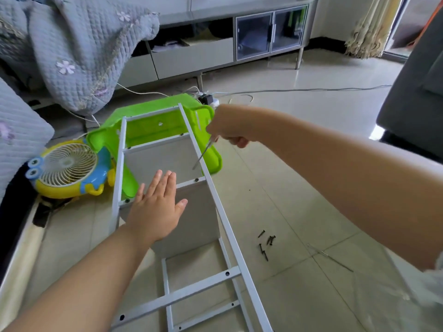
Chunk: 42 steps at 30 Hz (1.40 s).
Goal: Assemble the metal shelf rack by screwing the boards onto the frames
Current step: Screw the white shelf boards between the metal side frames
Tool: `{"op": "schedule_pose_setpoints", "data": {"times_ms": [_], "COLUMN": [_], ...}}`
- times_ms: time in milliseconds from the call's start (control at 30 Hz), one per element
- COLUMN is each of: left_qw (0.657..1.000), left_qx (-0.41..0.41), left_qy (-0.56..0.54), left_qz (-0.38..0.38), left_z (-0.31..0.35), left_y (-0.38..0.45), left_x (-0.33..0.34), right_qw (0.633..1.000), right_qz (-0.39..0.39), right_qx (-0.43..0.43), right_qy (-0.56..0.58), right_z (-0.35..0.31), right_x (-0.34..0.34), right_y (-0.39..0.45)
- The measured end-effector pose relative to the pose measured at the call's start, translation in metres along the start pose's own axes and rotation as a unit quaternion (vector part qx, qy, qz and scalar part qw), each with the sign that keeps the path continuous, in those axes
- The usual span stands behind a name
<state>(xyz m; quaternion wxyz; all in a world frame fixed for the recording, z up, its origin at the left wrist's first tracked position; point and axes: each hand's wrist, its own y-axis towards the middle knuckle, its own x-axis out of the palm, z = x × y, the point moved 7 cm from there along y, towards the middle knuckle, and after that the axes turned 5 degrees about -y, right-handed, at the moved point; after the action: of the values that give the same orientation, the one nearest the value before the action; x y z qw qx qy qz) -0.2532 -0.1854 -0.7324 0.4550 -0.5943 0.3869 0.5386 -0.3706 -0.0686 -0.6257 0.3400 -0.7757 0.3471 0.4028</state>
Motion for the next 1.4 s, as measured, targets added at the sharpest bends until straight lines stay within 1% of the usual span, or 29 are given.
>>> {"op": "schedule_pose_setpoints", "data": {"times_ms": [67,133,167,300,367,433,500,600,733,867,967,1033,1133,1200,1300,1400], "left_qw": [1.000,0.998,0.997,0.995,0.994,0.990,0.985,0.980,0.985,0.991,0.993,0.993,0.994,0.994,0.994,0.994], "left_qx": [-0.016,-0.047,-0.060,-0.070,-0.068,-0.068,-0.073,-0.078,-0.042,-0.032,-0.032,-0.034,-0.037,-0.042,-0.051,-0.046], "left_qy": [-0.007,-0.026,-0.034,-0.063,-0.090,-0.121,-0.154,-0.171,-0.145,-0.117,-0.105,-0.103,-0.098,-0.092,-0.088,-0.093], "left_qz": [0.000,-0.017,-0.019,-0.013,-0.007,0.011,0.039,0.073,0.079,0.055,0.042,0.042,0.033,0.029,0.027,0.027], "left_z": [0.000,0.002,0.004,0.028,0.043,0.054,0.059,0.059,0.064,0.067,0.068,0.068,0.067,0.066,0.063,0.061], "left_y": [0.001,0.002,0.002,0.002,0.003,0.004,0.005,0.006,0.008,0.010,0.012,0.013,0.014,0.016,0.018,0.022], "left_x": [0.000,0.001,0.001,0.000,0.001,0.001,0.000,-0.002,-0.007,-0.007,-0.006,-0.006,-0.005,-0.005,-0.006,-0.006], "right_qw": [0.995,0.987,0.986,0.989,0.982,0.969,0.961,0.961,0.949,0.928,0.909,0.919,0.956,0.970,0.978,0.980], "right_qz": [0.091,0.139,0.148,0.108,0.116,0.118,0.120,0.076,-0.012,-0.052,-0.061,-0.059,-0.056,-0.081,-0.128,-0.160], "right_qx": [-0.012,0.010,0.025,0.099,0.149,0.218,0.247,0.255,0.283,0.343,0.398,0.372,0.260,0.192,0.112,0.089], "right_qy": [0.037,0.079,0.074,0.004,0.010,0.004,-0.020,-0.079,-0.139,-0.134,-0.111,-0.119,-0.123,-0.123,-0.120,-0.081], "right_z": [0.028,0.071,0.093,0.189,0.235,0.274,0.298,0.312,0.316,0.323,0.319,0.303,0.258,0.230,0.199,0.181], "right_x": [-0.009,0.004,0.020,0.121,0.164,0.196,0.221,0.251,0.272,0.280,0.277,0.274,0.273,0.281,0.301,0.321], "right_y": [-0.011,-0.022,-0.027,-0.056,-0.076,-0.098,-0.117,-0.129,-0.133,-0.134,-0.131,-0.118,-0.090,-0.077,-0.067,-0.067]}}
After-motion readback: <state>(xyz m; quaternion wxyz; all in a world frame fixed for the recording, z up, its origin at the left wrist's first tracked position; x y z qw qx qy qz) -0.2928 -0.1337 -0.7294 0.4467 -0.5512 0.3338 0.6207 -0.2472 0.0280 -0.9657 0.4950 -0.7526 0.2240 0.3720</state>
